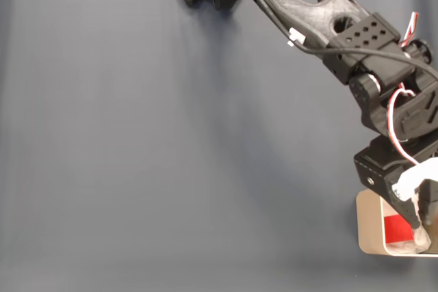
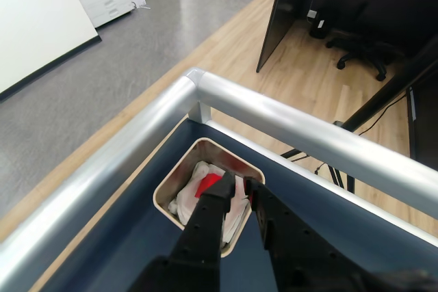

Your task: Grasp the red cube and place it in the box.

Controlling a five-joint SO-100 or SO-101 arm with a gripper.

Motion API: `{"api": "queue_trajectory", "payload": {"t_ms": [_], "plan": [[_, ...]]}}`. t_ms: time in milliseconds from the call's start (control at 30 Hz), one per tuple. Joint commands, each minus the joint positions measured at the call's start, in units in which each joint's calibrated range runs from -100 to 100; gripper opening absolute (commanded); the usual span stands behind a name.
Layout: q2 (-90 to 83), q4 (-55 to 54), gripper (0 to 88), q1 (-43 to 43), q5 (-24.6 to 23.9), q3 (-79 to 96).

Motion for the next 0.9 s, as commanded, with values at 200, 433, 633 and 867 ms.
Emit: {"api": "queue_trajectory", "payload": {"t_ms": [200,433,633,867], "plan": [[-16.2,-1.7,0.0,2.5,-1.4,7.9],[-32.1,-4.2,0.0,8.3,-0.4,23.8],[-47.2,-7.0,0.0,15.0,0.3,43.8],[-64.8,-9.6,0.0,20.0,0.5,69.1]]}}
